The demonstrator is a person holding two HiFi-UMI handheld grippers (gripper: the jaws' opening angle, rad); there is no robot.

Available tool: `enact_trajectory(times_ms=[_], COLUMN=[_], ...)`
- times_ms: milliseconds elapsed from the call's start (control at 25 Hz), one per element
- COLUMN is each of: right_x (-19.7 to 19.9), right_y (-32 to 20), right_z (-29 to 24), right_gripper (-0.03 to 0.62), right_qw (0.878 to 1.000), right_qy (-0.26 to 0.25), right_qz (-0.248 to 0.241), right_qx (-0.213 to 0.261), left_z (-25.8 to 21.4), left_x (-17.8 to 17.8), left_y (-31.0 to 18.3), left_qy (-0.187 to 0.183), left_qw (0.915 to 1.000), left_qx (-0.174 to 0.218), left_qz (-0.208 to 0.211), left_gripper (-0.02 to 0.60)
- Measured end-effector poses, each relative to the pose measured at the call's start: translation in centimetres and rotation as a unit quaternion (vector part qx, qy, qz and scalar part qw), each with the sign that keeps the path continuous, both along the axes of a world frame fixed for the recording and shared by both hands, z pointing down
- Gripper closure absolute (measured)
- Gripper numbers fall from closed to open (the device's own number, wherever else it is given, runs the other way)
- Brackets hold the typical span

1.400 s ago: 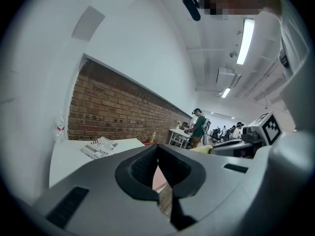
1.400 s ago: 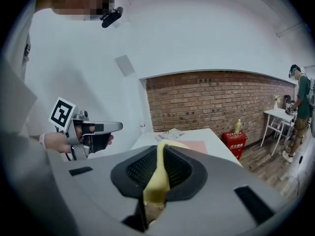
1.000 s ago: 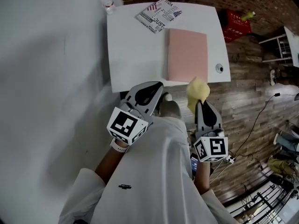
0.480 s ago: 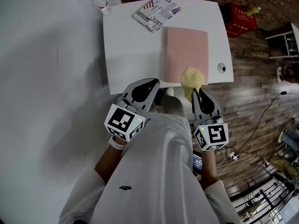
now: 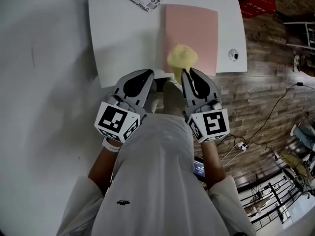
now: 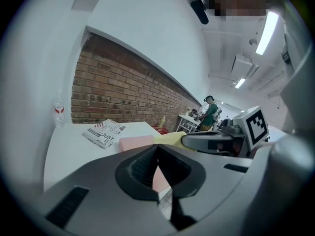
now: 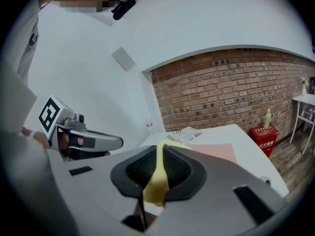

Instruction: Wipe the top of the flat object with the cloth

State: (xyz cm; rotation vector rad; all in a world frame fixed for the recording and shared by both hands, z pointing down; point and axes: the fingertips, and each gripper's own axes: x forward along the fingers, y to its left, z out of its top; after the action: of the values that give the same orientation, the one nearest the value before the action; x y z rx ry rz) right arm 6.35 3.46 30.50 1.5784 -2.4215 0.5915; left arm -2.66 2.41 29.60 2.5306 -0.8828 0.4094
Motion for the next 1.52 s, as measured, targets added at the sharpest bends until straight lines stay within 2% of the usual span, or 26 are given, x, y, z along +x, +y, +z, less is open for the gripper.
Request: enact_trajectory(times_ms=[400, 1000, 1240, 1520], right_x=[-1.3, -2.1, -2.1, -1.0], right_y=[-0.8, -1.6, -2.0, -2.7], right_z=[5.1, 12.1, 16.0, 17.7], right_gripper=[0.554, 0.554, 0.553, 0.551], right_qw=[0.999, 0.997, 0.994, 0.990], right_qy=[-0.021, -0.020, -0.021, 0.027], right_qz=[-0.009, -0.009, 0.003, 0.011], right_qx=[-0.028, -0.068, -0.111, -0.139], left_z=[3.7, 7.4, 8.5, 9.0], left_x=[0.7, 1.4, 1.1, 1.7], left_y=[0.7, 0.6, 0.3, -0.1], left_qy=[-0.007, -0.026, -0.032, -0.031], left_qw=[0.9991, 0.9982, 0.9978, 0.9977], left_qx=[-0.034, -0.051, -0.053, -0.057], left_qz=[-0.025, -0.021, -0.024, -0.017], left_gripper=[0.563, 0.563, 0.563, 0.563])
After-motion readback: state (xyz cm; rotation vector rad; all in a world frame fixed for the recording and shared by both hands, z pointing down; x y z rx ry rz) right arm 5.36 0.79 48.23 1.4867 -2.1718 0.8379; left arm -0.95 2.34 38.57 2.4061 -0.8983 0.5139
